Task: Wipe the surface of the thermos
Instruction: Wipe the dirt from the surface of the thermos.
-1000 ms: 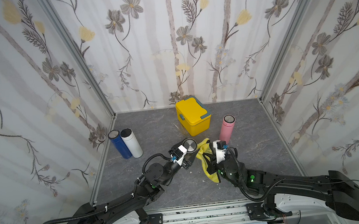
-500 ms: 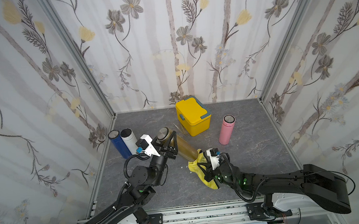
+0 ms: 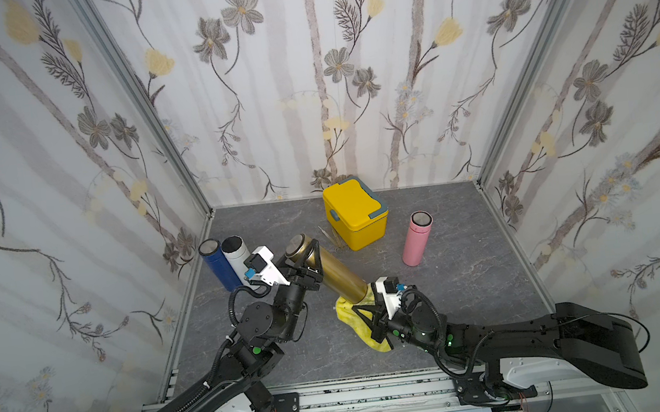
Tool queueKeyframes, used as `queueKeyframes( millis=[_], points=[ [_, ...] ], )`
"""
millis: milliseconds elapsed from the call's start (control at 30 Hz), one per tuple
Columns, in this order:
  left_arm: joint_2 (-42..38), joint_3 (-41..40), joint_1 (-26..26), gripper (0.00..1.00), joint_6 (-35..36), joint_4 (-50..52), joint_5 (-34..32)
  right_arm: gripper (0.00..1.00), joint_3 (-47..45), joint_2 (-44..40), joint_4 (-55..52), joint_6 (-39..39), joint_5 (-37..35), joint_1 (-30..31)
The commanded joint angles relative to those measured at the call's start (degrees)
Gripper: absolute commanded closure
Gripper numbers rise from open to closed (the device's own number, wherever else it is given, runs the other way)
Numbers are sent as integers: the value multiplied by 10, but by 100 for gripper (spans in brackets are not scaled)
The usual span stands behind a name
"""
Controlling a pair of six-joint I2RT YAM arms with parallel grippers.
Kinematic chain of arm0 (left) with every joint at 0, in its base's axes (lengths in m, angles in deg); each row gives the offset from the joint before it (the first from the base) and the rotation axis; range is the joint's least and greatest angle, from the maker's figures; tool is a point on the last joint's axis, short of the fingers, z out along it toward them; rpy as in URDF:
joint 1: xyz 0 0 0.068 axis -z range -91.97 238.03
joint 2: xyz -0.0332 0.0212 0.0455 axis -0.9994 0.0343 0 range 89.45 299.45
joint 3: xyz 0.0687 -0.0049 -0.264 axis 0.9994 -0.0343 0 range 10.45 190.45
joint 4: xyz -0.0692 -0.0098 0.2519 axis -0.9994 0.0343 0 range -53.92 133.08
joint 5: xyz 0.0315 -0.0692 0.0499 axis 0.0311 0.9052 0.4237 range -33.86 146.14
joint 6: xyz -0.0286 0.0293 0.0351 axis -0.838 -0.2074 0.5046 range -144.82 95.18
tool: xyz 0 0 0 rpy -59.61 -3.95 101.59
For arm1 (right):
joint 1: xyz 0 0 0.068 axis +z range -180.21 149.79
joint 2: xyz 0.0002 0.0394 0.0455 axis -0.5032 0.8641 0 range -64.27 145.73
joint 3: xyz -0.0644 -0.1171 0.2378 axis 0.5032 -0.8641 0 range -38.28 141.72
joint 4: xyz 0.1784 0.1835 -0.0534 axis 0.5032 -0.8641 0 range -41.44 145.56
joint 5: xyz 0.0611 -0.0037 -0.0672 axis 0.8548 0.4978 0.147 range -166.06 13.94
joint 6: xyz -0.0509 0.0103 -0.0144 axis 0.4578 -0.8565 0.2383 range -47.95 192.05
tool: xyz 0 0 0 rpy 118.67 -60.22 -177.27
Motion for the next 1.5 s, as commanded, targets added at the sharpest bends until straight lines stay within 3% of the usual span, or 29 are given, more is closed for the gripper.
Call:
queueKeyframes(
  millis=[0,200,400,667,833,1100,1333,1467],
  points=[
    [4,10,0,100,-24,-11,35,100,9,-3,70,20,-8,5],
    [2,27,-1,100,-27,18,72,100,-6,-20,53,-11,1,-53],
    [5,28,0,100,18,4,127,100,37,2,27,25,32,-1],
    [-16,-22,-1,100,66,-63,57,100,14,-21,60,39,12,21],
    [-17,-22,-2,100,76,-68,91,100,-3,-26,50,2,-20,-10],
    [-6,-113,-5,100,147,-277,186,100,17,25,103,14,52,16],
    [-14,-154,-5,100,137,-354,165,100,-3,31,127,-21,29,-4],
    [-22,-172,-6,100,141,-384,161,100,20,74,126,-25,78,10]
  ],
)
